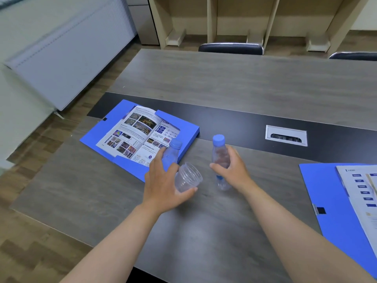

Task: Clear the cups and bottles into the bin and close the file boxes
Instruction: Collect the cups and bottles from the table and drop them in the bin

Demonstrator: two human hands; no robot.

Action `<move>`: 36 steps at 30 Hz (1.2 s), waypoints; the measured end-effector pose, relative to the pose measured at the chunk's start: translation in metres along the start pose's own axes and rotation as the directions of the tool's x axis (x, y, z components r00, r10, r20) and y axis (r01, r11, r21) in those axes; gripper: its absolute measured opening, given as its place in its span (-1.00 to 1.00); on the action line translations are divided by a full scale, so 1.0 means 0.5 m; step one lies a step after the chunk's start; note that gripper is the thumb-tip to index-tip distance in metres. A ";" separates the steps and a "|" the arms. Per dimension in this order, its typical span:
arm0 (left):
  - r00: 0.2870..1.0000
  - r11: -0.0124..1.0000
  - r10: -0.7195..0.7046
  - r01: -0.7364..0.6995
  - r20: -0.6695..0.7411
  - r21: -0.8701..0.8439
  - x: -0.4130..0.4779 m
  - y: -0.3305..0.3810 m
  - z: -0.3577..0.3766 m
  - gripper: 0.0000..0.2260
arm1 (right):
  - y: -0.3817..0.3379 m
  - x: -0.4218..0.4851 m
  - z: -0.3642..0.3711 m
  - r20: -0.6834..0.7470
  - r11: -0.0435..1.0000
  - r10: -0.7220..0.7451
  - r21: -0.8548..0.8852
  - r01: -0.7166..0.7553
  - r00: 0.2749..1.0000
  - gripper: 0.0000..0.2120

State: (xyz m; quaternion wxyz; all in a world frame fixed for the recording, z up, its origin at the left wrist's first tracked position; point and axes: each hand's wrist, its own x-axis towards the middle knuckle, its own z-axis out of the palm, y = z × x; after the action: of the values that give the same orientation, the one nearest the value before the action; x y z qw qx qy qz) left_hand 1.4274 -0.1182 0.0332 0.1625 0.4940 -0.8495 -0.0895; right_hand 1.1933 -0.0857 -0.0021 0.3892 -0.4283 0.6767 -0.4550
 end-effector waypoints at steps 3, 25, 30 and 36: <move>0.998 0.997 0.066 -0.066 0.001 0.049 0.007 0.029 -0.010 -0.42 | -0.058 -0.038 -0.040 0.259 0.998 -0.041 0.063 0.025 0.965 -0.55; 0.941 0.933 0.334 -0.338 -0.053 -0.121 0.007 0.223 -0.040 -0.43 | -0.160 -0.259 -0.230 0.059 0.997 -0.052 0.062 0.048 0.997 -0.48; 0.928 0.841 0.369 -0.309 0.053 -0.445 0.001 0.274 -0.018 -0.32 | -0.141 -0.411 -0.236 -0.434 0.997 0.034 0.081 0.002 0.900 -0.49; 0.824 0.678 0.562 -0.409 0.073 -0.611 -0.065 0.395 -0.002 -0.27 | -0.100 -0.602 -0.226 -0.773 0.985 0.120 0.172 0.024 0.623 -0.42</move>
State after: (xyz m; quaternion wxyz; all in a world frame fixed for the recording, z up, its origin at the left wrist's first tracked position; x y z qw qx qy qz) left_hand 1.2825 0.0082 0.0897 0.2099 0.1608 -0.8968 -0.3548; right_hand 1.2003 0.2164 0.1185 0.1036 -0.1364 0.7494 -0.6396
